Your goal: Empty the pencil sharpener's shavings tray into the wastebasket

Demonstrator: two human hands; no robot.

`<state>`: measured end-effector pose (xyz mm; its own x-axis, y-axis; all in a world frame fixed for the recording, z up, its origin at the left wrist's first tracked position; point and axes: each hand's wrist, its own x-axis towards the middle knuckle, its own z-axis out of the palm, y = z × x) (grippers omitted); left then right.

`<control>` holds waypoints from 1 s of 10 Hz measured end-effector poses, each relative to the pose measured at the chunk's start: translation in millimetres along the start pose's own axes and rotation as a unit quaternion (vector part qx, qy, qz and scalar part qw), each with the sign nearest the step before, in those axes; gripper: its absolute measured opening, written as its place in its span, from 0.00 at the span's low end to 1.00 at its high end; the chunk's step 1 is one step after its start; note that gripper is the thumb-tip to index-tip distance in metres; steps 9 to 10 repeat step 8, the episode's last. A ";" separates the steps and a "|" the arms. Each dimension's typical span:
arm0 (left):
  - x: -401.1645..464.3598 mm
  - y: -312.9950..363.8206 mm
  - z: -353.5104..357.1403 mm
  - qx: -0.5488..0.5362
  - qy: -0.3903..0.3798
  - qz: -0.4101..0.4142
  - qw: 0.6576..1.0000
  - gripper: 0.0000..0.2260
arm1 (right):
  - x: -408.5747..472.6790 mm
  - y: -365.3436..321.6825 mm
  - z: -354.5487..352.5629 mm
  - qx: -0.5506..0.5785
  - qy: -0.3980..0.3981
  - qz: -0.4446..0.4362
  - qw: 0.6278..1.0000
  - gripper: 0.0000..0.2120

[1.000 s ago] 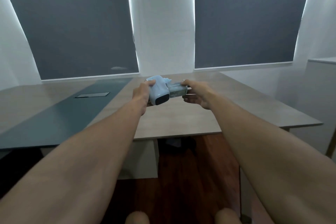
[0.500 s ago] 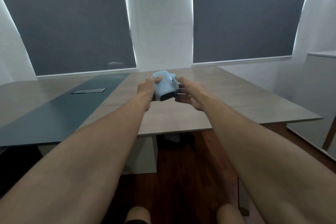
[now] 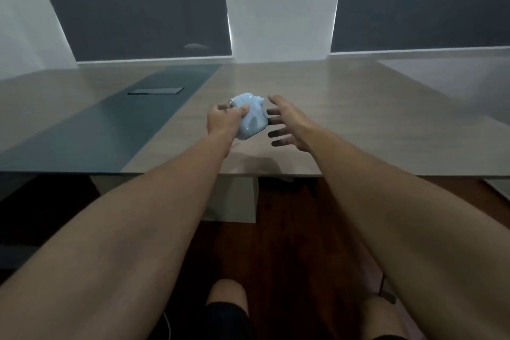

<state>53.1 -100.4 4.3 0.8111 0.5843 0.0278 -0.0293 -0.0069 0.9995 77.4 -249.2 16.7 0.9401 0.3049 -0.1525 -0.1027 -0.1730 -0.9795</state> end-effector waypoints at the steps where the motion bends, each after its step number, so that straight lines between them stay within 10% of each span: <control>1: 14.1 -14.1 -23.8 0.070 0.062 0.044 0.995 0.25 | 17.6 3.0 31.2 -0.004 -0.022 0.003 1.000 0.30; 4: 42.0 -49.9 -76.0 0.206 0.200 0.109 0.952 0.28 | 52.4 16.3 72.9 0.027 0.020 -0.012 0.999 0.26; 10: 31.3 -42.4 -61.4 0.321 0.211 0.158 0.910 0.44 | 44.7 16.6 27.1 -0.069 0.170 -0.058 0.981 0.23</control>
